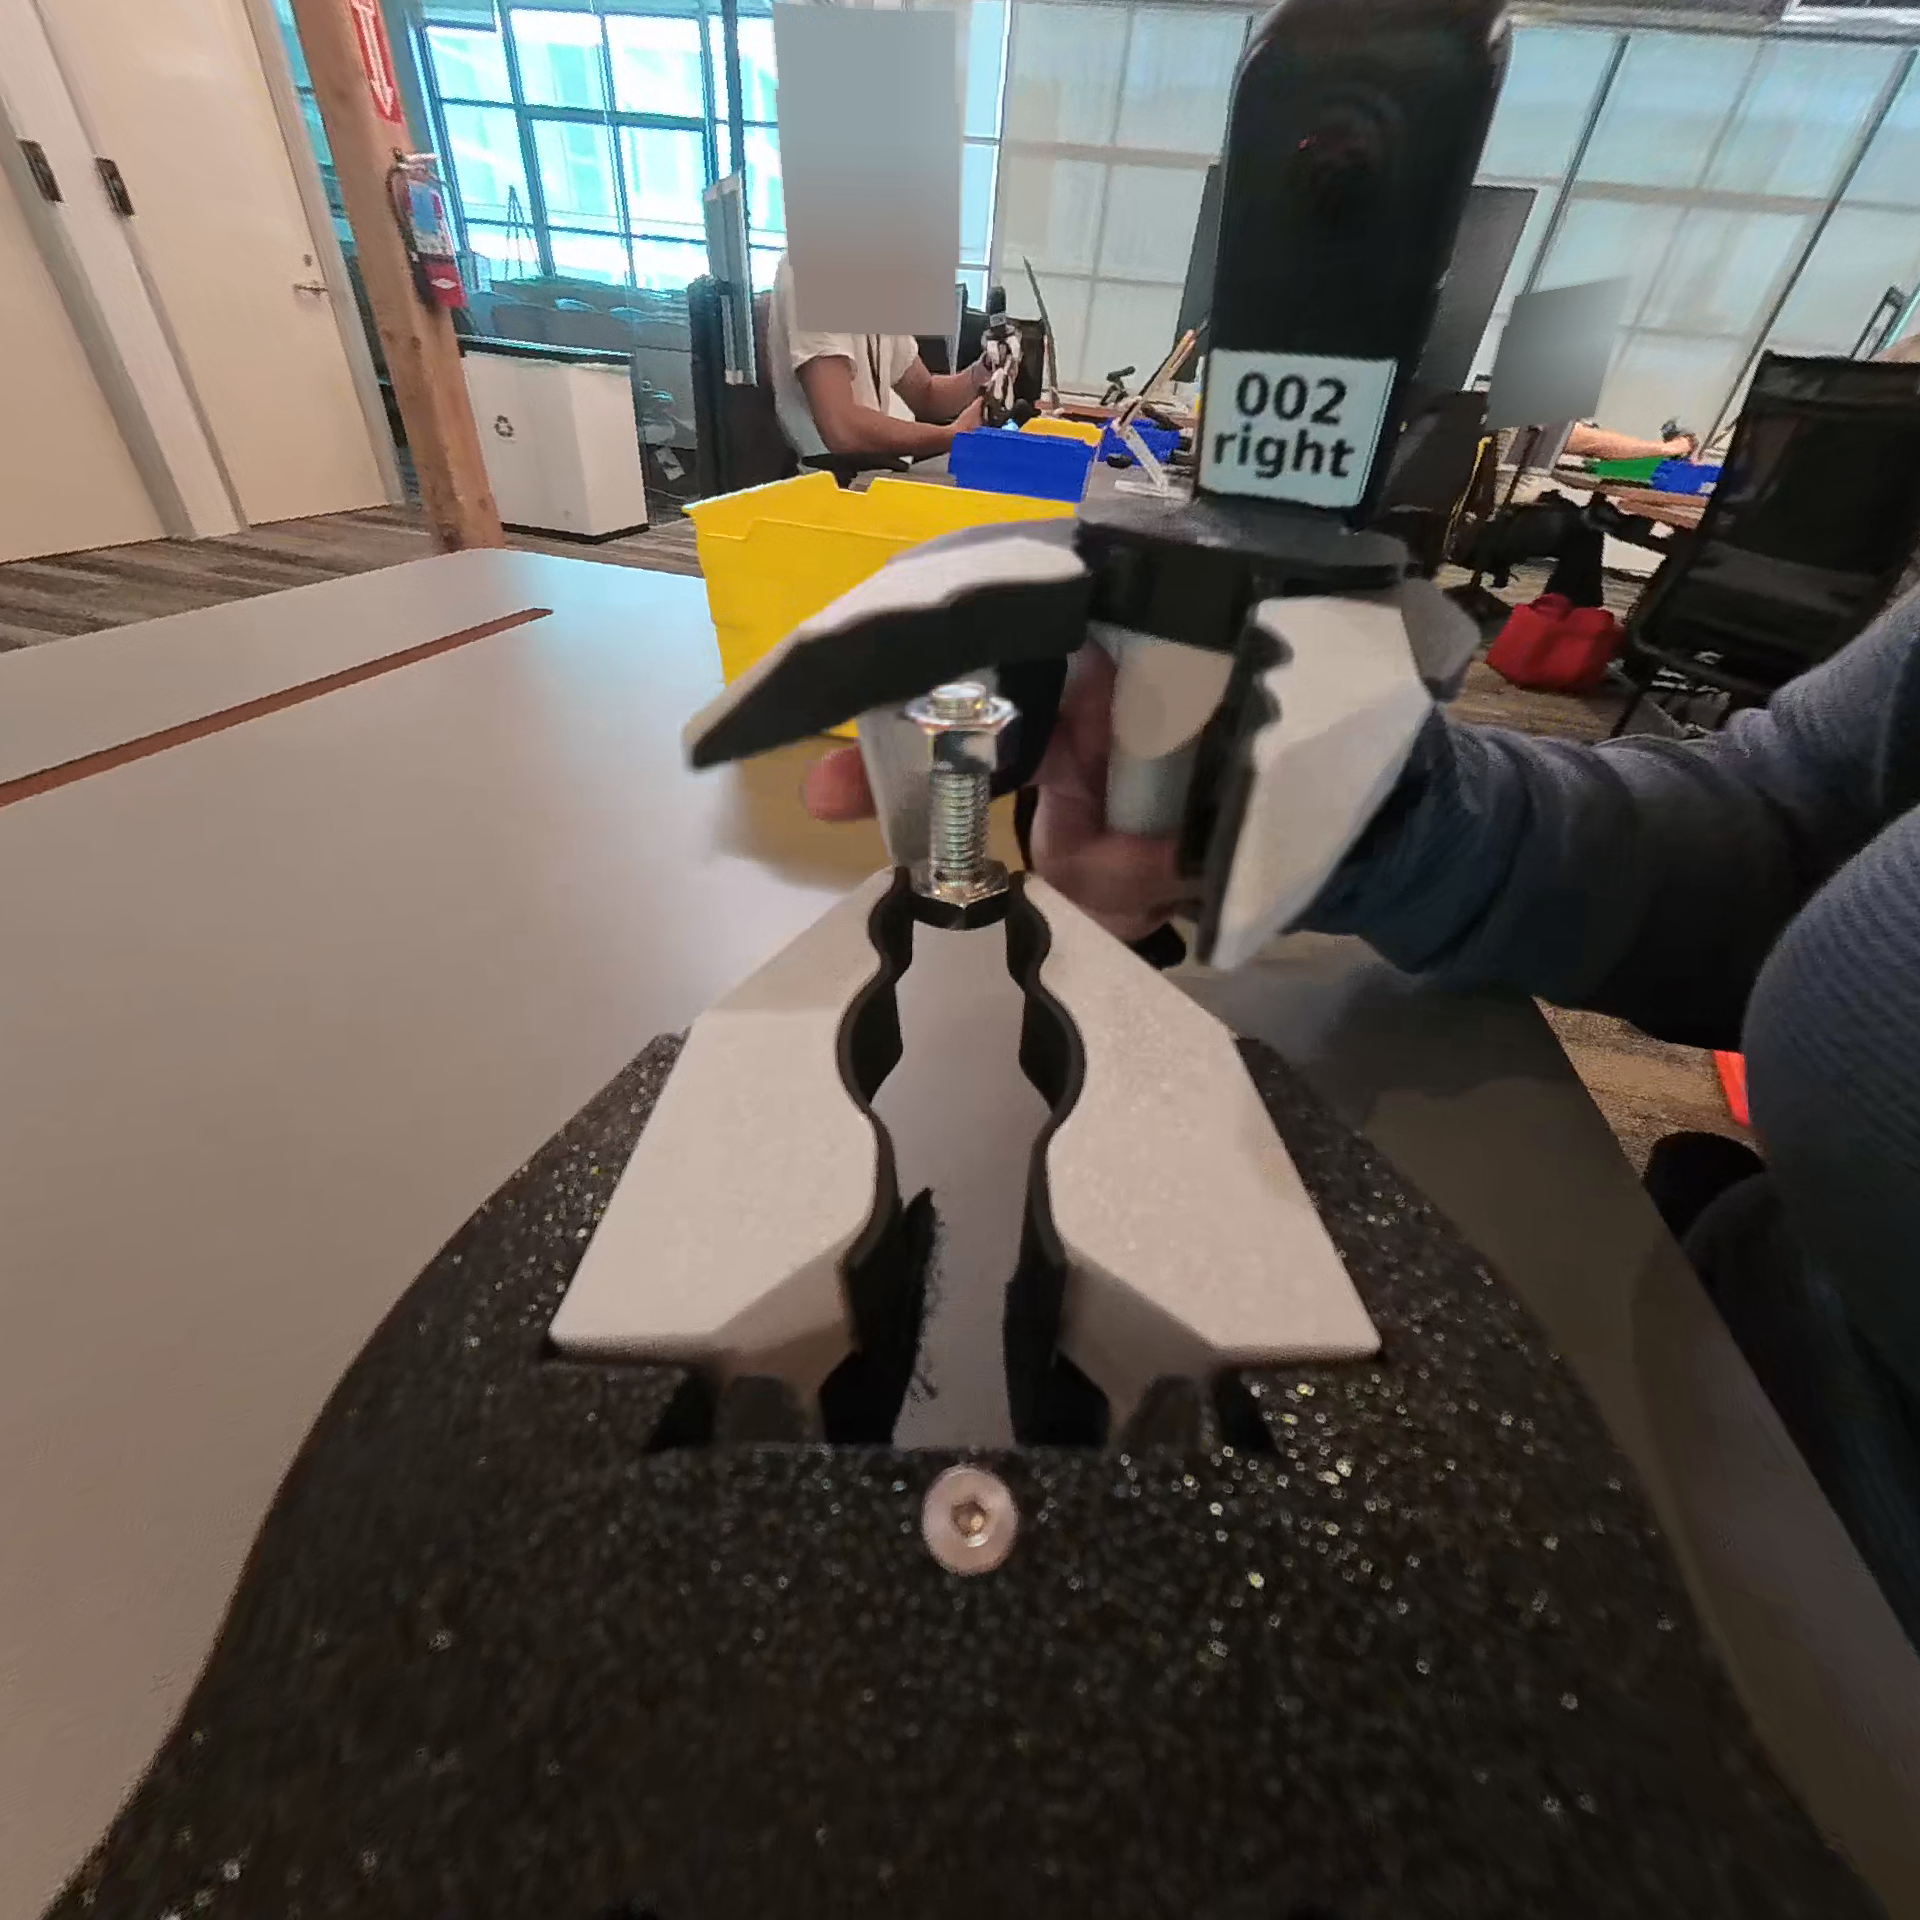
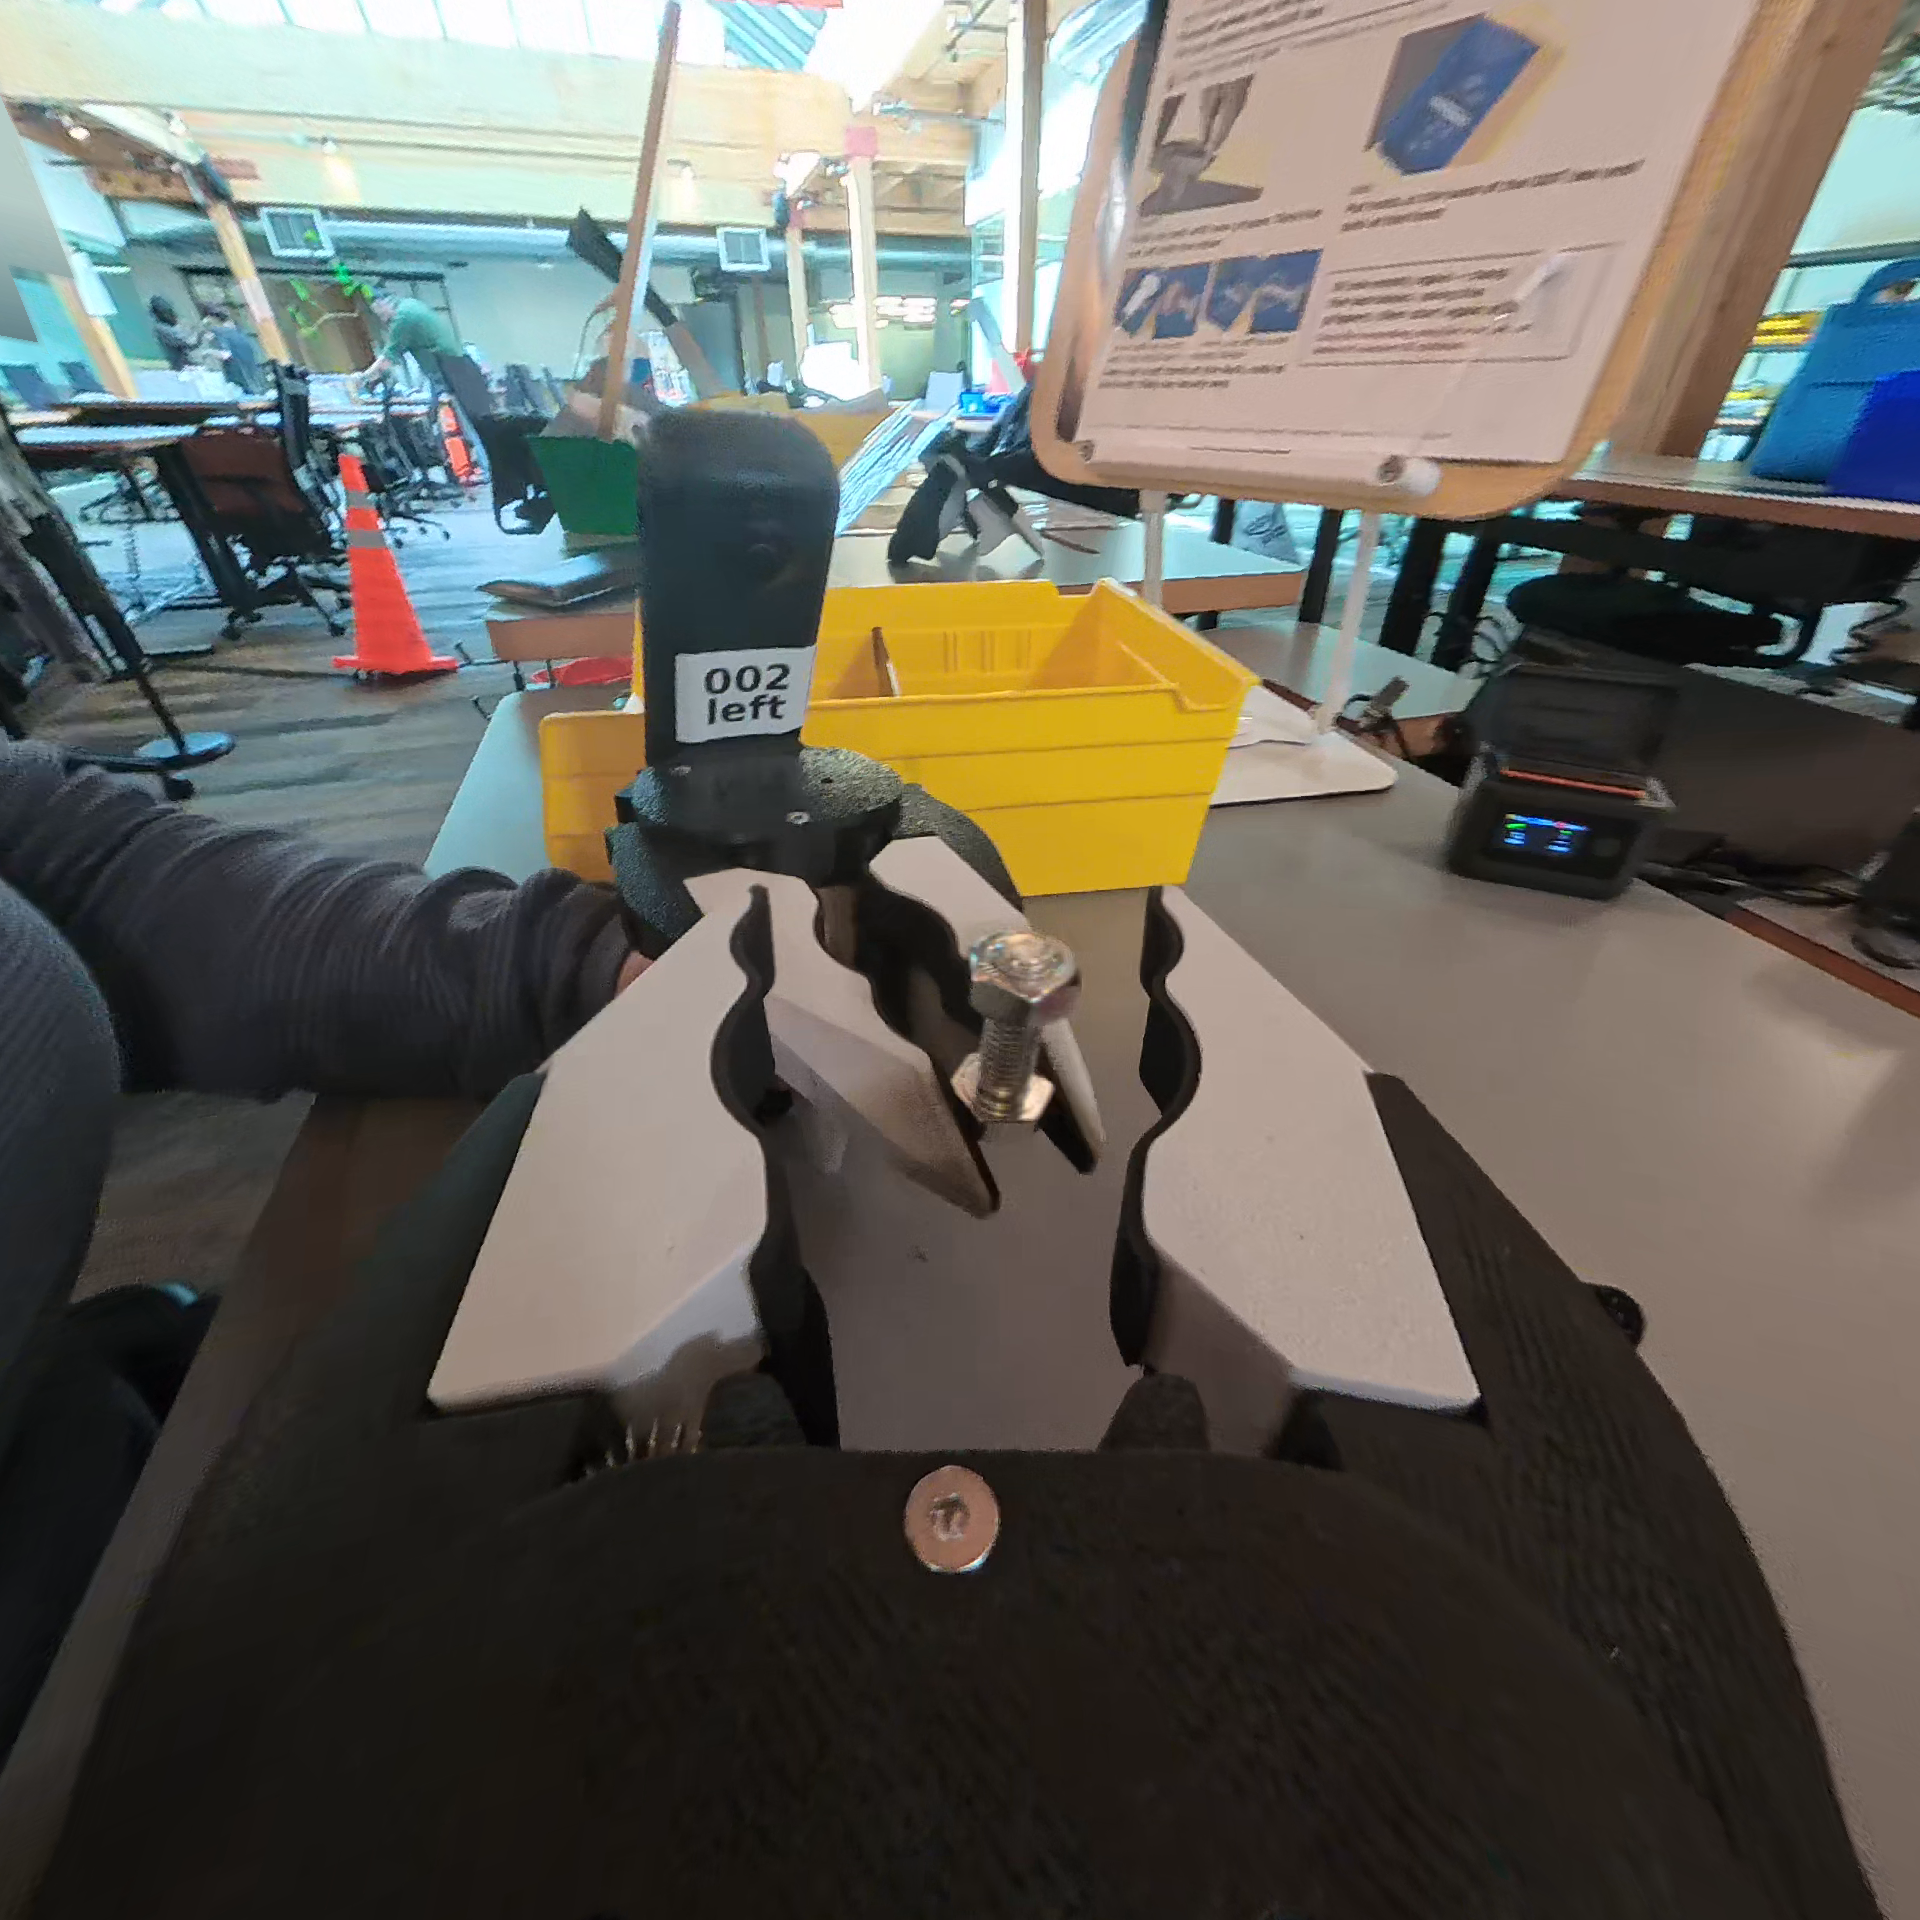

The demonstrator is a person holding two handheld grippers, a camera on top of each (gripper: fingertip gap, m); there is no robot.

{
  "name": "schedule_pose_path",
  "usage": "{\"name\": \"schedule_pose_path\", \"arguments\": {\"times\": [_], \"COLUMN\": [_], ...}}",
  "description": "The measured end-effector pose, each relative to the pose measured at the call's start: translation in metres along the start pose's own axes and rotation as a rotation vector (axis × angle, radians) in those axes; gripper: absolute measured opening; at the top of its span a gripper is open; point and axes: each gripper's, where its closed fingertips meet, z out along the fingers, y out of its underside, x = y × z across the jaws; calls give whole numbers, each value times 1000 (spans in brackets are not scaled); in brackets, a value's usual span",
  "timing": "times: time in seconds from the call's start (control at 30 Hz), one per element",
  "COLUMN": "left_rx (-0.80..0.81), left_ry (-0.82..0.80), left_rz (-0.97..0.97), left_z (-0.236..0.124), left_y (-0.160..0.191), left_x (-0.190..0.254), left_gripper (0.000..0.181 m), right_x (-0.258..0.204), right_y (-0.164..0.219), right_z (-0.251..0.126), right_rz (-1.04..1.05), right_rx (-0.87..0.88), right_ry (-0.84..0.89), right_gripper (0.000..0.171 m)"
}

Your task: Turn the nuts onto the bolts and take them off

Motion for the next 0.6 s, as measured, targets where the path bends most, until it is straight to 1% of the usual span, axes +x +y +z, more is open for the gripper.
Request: {"name": "schedule_pose_path", "arguments": {"times": [0.07, 0.13, 0.23, 0.27, 0.3, 0.4, 0.5, 0.6], "left_rx": [13, 23, 30, 34, 35, 5, -6, 13], "left_ry": [-3, -7, -44, -49, -43, -19, 8, 3], "left_rz": [-14, -21, -40, -57, -63, -24, -6, -26], "left_z": [-1, -2, -4, -5, -5, -1, 0, -1], "left_y": [-2, -3, -4, -4, -4, -1, 1, -2], "left_x": [-2, -3, -11, -13, -13, -6, 0, -2], "left_gripper": [16, 16, 16, 16, 16, 16, 16, 16], "right_x": [-8, -10, -4, -3, 1, 6, 0, -8], "right_y": [2, 2, 1, 1, 0, -3, 0, 0], "right_z": [5, -1, -21, -27, -30, -24, -6, 4], "right_rz": [-7, -22, 13, 37, 62, 51, 21, 27], "right_rx": [-3, 2, 25, 36, 50, 68, 42, 38], "right_ry": [-37, -31, -20, -30, -21, 9, -25, -66], "right_gripper": [71, 70, 56, 45, 45, 54, 59, 61]}}
